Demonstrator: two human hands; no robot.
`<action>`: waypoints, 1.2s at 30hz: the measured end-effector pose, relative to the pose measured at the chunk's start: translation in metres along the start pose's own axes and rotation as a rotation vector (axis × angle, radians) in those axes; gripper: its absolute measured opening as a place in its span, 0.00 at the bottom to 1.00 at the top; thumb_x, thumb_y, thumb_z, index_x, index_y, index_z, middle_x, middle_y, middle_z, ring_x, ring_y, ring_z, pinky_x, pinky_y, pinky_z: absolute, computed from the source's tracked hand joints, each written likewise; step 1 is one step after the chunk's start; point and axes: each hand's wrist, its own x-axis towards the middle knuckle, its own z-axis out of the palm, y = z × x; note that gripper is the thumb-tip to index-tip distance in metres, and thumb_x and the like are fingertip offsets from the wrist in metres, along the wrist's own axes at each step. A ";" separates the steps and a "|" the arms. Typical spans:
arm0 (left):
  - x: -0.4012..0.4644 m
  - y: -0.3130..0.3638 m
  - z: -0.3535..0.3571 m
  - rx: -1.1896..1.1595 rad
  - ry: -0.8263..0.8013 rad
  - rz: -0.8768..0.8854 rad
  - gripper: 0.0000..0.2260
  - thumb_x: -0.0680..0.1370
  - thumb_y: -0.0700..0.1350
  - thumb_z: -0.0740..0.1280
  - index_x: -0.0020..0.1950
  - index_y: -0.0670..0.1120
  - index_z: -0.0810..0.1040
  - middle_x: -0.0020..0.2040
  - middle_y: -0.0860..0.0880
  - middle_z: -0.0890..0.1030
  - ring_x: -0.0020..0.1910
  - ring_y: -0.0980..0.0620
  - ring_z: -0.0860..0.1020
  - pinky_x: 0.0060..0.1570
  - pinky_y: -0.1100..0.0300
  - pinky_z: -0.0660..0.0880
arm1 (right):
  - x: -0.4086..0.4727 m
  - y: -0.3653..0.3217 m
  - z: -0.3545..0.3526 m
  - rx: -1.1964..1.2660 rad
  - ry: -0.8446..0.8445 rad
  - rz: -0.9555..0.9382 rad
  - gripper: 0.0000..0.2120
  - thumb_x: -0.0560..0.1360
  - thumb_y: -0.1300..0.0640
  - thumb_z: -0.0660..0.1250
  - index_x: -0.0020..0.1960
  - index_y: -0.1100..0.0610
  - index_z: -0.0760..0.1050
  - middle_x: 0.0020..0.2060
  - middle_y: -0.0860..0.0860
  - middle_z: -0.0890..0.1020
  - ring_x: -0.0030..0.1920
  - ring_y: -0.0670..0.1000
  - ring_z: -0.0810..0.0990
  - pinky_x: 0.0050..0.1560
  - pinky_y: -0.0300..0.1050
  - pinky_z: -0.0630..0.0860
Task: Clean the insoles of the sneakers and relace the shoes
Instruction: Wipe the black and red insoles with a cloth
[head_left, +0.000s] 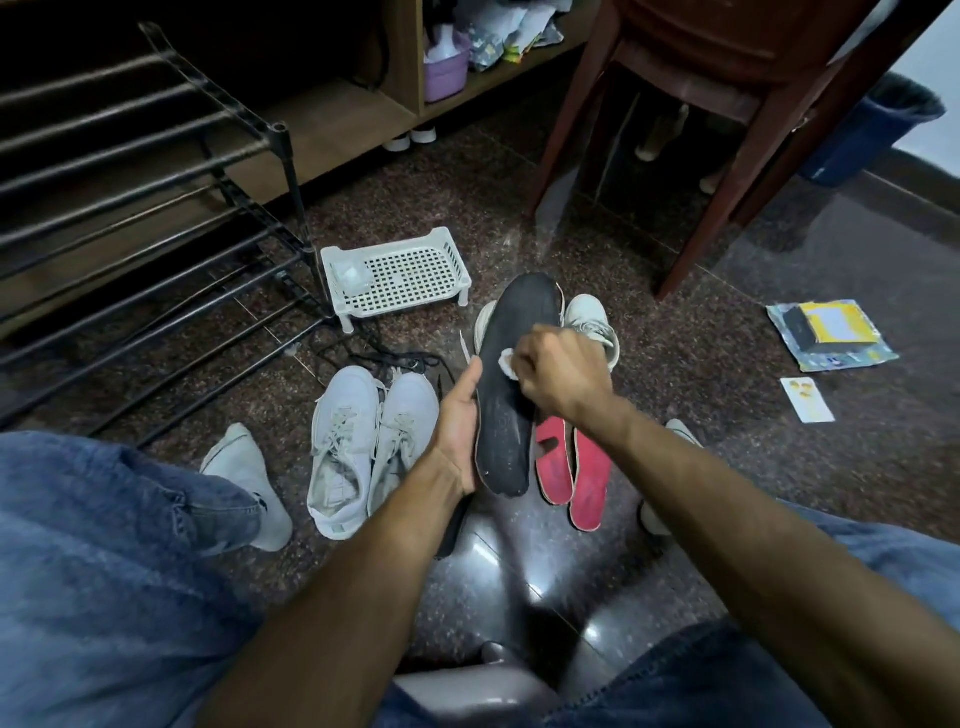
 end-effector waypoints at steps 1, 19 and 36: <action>-0.001 0.002 0.002 -0.006 -0.001 -0.001 0.25 0.76 0.61 0.60 0.57 0.42 0.82 0.51 0.39 0.82 0.49 0.42 0.80 0.62 0.45 0.72 | 0.001 0.002 -0.001 0.006 -0.004 -0.001 0.09 0.75 0.52 0.61 0.44 0.54 0.79 0.47 0.53 0.81 0.48 0.62 0.80 0.38 0.49 0.69; 0.003 0.019 0.000 0.054 0.026 0.044 0.32 0.79 0.64 0.55 0.48 0.39 0.85 0.48 0.37 0.81 0.46 0.42 0.79 0.53 0.49 0.74 | -0.012 -0.011 -0.016 0.973 -0.338 0.303 0.06 0.76 0.62 0.69 0.42 0.62 0.82 0.22 0.51 0.76 0.20 0.45 0.71 0.20 0.35 0.65; 0.000 0.020 0.000 0.030 0.064 0.095 0.26 0.78 0.62 0.57 0.60 0.43 0.80 0.52 0.43 0.83 0.48 0.45 0.82 0.52 0.53 0.77 | -0.019 -0.012 0.002 0.191 -0.031 -0.133 0.10 0.76 0.46 0.66 0.43 0.53 0.75 0.45 0.51 0.80 0.50 0.58 0.79 0.43 0.49 0.70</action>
